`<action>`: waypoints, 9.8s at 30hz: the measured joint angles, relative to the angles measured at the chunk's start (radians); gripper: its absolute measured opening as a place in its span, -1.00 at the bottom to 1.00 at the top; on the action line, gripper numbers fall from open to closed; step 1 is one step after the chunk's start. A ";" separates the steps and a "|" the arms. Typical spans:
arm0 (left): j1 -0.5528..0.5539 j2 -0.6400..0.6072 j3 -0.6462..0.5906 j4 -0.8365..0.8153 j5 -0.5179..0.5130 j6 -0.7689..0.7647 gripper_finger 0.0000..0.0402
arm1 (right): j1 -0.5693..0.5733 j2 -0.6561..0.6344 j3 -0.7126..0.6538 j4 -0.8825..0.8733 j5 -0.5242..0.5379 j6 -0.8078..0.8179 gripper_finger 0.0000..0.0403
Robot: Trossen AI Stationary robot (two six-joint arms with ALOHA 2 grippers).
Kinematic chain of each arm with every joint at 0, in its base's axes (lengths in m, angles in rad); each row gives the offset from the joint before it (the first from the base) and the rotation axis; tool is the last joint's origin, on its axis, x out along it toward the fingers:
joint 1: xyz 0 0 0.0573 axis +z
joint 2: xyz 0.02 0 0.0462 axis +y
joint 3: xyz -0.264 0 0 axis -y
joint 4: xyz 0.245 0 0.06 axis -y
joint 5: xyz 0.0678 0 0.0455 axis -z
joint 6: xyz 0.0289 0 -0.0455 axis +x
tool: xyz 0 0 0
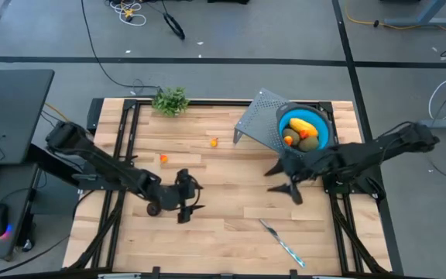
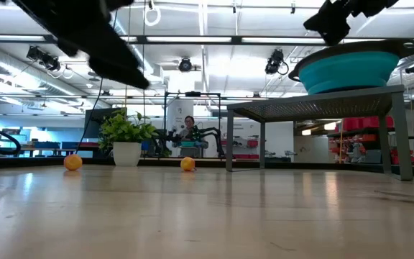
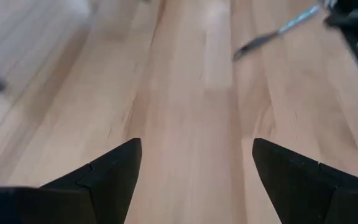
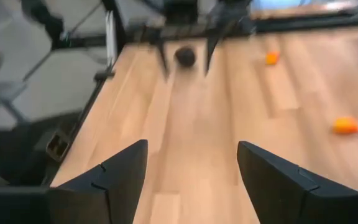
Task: Pick & Place Fruit
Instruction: Put the plum into the strainer bowl on the shelf, then put the pear into the strainer bowl on the shelf
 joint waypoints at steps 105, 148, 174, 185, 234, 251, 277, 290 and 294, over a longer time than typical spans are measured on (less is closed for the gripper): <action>-0.129 -0.015 0.157 0.028 -0.534 0.478 0.39 | 0.151 0.312 -0.048 0.711 0.284 -0.301 0.29; 0.062 0.265 0.205 0.828 -0.503 1.529 0.38 | -0.027 0.389 -0.048 0.915 0.219 -0.064 0.56; 0.067 0.264 0.205 0.833 -0.409 1.560 0.39 | -0.088 0.520 0.021 1.034 0.172 -0.073 0.56; 0.068 0.264 0.205 0.834 -0.344 1.524 0.39 | -0.084 0.528 0.023 1.038 0.160 -0.045 0.40; 0.152 0.261 0.071 1.017 -0.325 1.068 0.83 | -0.140 -0.038 0.023 0.197 0.612 -0.166 0.32; 0.325 0.255 0.071 0.735 0.212 0.581 0.82 | -0.143 -0.300 0.023 -0.248 0.639 -0.066 0.46; 0.438 -0.083 -0.171 0.649 0.260 0.522 0.82 | -0.142 -0.121 0.023 0.093 0.299 -0.072 0.65; 0.541 -0.297 -0.295 0.391 0.095 0.334 0.82 | -0.111 0.011 0.023 0.099 0.207 -0.056 0.65; 0.547 -0.421 -0.286 0.152 -0.080 0.172 0.82 | -0.095 0.020 0.023 0.146 0.208 -0.055 0.65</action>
